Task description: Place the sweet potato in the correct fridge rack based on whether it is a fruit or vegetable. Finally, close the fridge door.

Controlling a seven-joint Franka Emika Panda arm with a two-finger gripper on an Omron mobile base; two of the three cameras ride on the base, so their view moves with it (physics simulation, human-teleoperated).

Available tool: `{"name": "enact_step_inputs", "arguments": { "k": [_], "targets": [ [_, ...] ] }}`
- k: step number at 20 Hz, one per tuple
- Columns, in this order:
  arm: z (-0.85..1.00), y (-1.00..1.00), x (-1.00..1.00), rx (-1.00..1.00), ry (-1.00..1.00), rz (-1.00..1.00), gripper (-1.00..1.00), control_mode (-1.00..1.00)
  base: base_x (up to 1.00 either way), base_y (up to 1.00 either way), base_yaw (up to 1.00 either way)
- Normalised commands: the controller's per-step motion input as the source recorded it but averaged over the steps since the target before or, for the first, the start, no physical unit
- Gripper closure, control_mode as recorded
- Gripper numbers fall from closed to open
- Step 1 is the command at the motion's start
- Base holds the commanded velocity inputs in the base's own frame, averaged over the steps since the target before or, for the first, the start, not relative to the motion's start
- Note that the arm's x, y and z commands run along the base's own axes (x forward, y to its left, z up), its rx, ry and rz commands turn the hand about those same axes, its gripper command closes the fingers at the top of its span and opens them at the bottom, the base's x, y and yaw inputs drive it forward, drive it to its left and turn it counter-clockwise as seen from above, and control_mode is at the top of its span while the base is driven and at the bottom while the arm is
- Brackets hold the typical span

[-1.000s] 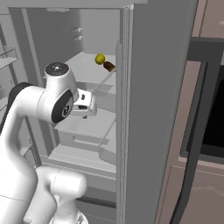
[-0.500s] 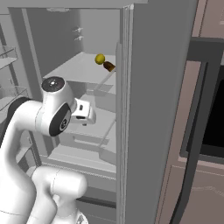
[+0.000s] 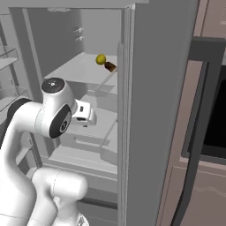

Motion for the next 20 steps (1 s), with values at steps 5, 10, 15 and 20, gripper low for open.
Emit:
{"name": "enact_step_inputs", "arguments": {
  "k": [5, 10, 15, 20],
  "targets": [
    [0.00, 0.00, 0.00, 0.00, 0.00, 0.00, -1.00, 1.00, -0.43, 0.00, 0.00],
    [0.00, 0.00, 0.00, 0.00, 0.00, 0.00, -1.00, 1.00, -0.46, 0.00, 0.00],
    [0.00, 0.00, 0.00, 0.00, 0.00, 0.00, -1.00, 1.00, -0.41, 0.00, 0.00],
    [0.00, 0.00, 0.00, 0.00, 0.00, 0.00, -1.00, 1.00, -0.43, 0.00, 0.00]
  ]
}}
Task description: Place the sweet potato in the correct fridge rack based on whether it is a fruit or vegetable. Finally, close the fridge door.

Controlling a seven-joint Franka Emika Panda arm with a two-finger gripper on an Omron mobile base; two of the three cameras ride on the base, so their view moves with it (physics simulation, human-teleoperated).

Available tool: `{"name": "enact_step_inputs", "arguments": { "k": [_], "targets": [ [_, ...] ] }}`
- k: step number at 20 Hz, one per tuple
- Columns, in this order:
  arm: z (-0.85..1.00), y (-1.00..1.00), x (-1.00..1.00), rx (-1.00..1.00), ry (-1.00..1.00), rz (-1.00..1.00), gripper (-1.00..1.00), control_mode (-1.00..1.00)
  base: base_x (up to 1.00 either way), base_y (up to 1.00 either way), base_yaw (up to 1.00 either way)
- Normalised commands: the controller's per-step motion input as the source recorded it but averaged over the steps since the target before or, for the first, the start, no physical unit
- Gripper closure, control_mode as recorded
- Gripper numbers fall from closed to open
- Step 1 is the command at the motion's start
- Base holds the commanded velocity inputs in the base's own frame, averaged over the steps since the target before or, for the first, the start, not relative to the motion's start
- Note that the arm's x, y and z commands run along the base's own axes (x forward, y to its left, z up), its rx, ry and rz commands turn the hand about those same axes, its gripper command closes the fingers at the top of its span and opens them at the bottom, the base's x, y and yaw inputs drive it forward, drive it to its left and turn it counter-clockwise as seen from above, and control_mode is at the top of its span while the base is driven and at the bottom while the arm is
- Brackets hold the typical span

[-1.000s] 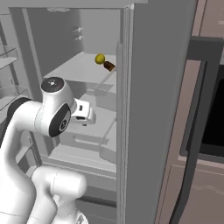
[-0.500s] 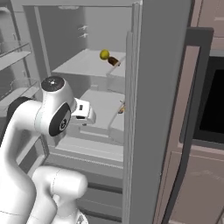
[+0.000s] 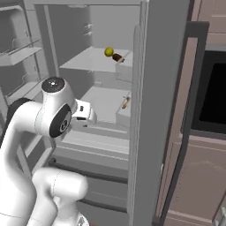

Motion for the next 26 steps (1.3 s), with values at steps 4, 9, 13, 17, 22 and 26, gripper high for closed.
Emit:
{"name": "enact_step_inputs", "arguments": {
  "k": [4, 9, 13, 17, 22, 26],
  "targets": [
    [0.00, 0.00, 0.00, 0.00, 0.00, 0.00, -1.00, 1.00, -0.47, -0.02, -0.02],
    [0.00, 0.00, 0.00, 0.00, 0.00, 0.00, -1.00, 1.00, -0.42, -0.06, -0.07],
    [0.00, 0.00, 0.00, 0.00, 0.00, 0.00, -1.00, 1.00, -0.19, -0.05, -0.16],
    [0.00, 0.00, 0.00, 0.00, 0.00, 0.00, -1.00, 1.00, -0.26, -0.03, -0.12],
    [0.00, 0.00, 0.00, 0.00, 0.00, 0.00, -1.00, 1.00, -0.37, -0.11, -0.04],
    [0.00, 0.00, 0.00, 0.00, 0.00, 0.00, -1.00, 1.00, -0.45, -0.18, -0.01]
  ]
}}
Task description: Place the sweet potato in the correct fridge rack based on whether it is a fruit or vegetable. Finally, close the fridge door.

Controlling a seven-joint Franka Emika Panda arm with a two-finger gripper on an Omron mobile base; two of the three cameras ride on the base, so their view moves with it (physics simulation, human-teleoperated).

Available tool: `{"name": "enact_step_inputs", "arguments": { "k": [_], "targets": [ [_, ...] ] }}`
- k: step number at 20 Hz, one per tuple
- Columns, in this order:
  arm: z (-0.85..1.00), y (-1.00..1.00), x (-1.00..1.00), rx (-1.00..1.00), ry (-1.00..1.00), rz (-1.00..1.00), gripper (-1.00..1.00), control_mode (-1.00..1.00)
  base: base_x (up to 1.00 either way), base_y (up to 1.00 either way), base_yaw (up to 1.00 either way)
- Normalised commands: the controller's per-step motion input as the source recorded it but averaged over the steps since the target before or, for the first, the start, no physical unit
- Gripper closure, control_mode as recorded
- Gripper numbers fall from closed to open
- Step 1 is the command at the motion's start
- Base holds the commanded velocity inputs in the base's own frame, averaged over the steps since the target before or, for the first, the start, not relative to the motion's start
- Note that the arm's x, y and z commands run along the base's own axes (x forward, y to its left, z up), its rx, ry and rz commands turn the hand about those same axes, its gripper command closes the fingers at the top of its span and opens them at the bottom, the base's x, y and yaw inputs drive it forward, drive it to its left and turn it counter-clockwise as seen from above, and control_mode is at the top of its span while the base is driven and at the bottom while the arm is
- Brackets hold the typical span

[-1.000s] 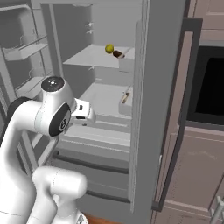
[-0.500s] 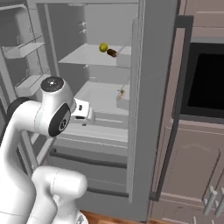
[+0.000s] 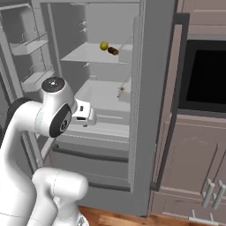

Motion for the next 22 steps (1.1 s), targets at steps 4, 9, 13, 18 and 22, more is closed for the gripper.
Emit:
{"name": "enact_step_inputs", "arguments": {
  "k": [4, 9, 13, 18, 22],
  "targets": [
    [0.00, 0.00, 0.00, 0.00, 0.00, 0.00, -1.00, 1.00, -0.42, -0.14, 0.00],
    [0.00, 0.00, 0.00, 0.00, 0.00, 0.00, -1.00, 1.00, -0.36, -0.11, 0.00],
    [0.00, 0.00, 0.00, 0.00, 0.00, 0.00, -1.00, 1.00, -0.20, -0.06, 0.00],
    [0.00, 0.00, 0.00, 0.00, 0.00, 0.00, -1.00, -1.00, 0.00, 0.00, 0.00],
    [0.00, 0.00, 0.00, 0.00, 0.00, 0.00, -1.00, -1.00, 0.00, 0.00, 0.00]
  ]
}}
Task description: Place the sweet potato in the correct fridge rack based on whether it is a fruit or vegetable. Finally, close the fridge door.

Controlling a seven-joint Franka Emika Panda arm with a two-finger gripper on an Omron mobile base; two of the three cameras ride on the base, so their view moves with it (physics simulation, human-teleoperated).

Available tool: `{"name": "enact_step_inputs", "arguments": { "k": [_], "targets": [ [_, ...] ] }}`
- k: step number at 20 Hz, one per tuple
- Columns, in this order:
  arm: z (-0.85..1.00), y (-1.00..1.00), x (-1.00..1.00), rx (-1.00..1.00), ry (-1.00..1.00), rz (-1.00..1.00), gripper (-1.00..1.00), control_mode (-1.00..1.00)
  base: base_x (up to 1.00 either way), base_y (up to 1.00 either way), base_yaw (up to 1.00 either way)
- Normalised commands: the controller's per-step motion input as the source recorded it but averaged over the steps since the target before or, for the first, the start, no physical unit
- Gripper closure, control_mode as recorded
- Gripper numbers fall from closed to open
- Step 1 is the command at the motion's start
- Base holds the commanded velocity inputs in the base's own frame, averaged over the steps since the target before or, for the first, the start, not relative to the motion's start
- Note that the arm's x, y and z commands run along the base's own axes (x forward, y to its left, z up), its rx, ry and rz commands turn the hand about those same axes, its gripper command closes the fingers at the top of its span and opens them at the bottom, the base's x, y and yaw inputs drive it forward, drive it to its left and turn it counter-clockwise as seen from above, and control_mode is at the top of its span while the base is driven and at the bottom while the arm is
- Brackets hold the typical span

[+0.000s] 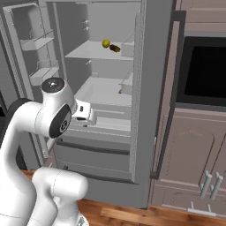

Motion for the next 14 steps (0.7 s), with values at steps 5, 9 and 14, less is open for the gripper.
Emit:
{"name": "enact_step_inputs", "arguments": {
  "k": [5, 9, 14],
  "targets": [
    [0.00, 0.00, -0.08, 0.00, -0.01, 0.00, -1.00, -1.00, 0.00, 0.00, 0.00],
    [0.01, 0.11, -0.54, 0.00, -0.12, 0.00, -1.00, -1.00, 0.00, 0.00, 0.00],
    [0.09, 0.47, -0.57, 0.00, -0.20, 0.00, -1.00, -1.00, 0.00, 0.00, 0.00]
  ]
}}
